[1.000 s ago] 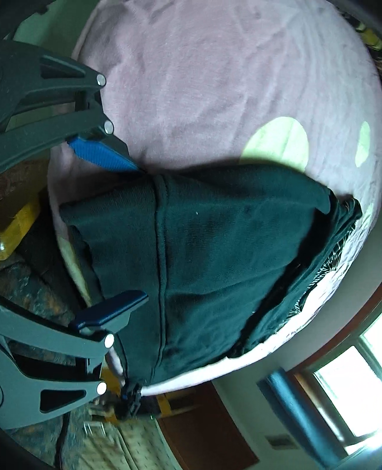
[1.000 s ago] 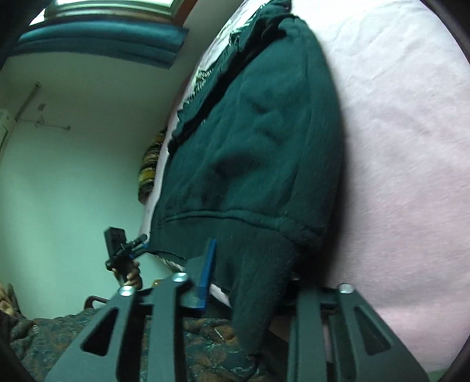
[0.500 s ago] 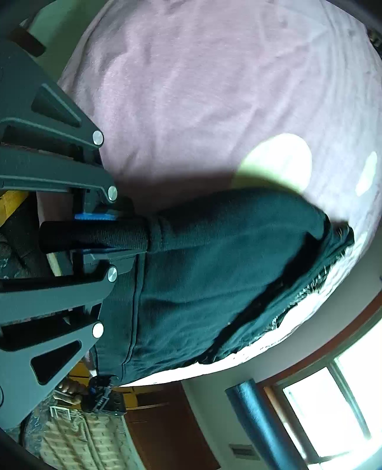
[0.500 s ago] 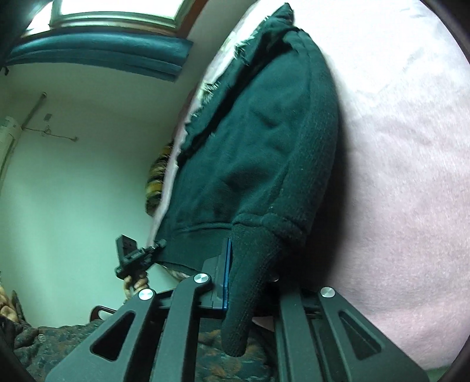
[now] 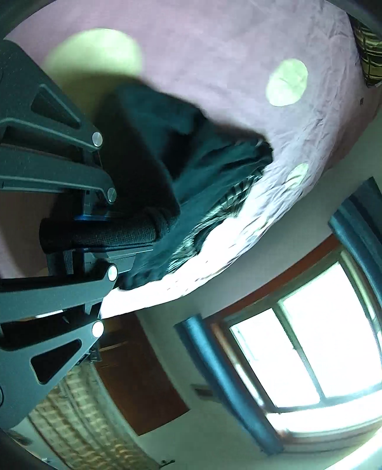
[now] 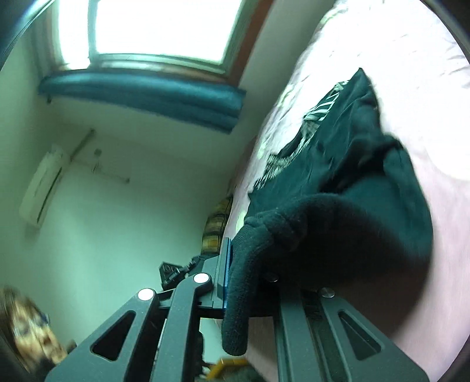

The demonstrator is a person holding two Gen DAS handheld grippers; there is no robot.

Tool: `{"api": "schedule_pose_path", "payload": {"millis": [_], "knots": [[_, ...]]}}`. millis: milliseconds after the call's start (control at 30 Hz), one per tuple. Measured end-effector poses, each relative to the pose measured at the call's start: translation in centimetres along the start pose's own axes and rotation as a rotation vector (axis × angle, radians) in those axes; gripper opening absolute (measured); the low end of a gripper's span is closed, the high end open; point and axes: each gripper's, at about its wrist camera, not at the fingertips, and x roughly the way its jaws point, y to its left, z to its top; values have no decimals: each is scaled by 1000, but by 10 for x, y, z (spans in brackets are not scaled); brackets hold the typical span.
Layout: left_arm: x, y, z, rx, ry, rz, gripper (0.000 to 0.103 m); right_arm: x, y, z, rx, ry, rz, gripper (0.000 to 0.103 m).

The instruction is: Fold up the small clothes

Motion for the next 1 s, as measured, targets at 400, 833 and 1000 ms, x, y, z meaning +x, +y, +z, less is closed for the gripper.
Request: {"api": "schedule_pose_path", "payload": {"millis": [400,833,1000], "knots": [[114,52,57,34,109,166,13,64,-117,79,310,-52,-72,7],[60,41,67,43,-20,51,88,28,-77,70,153,-112,-16,78],[48,47,62,67,-47,195,92,14,-53,61,-5,-127,-234,83]]}}
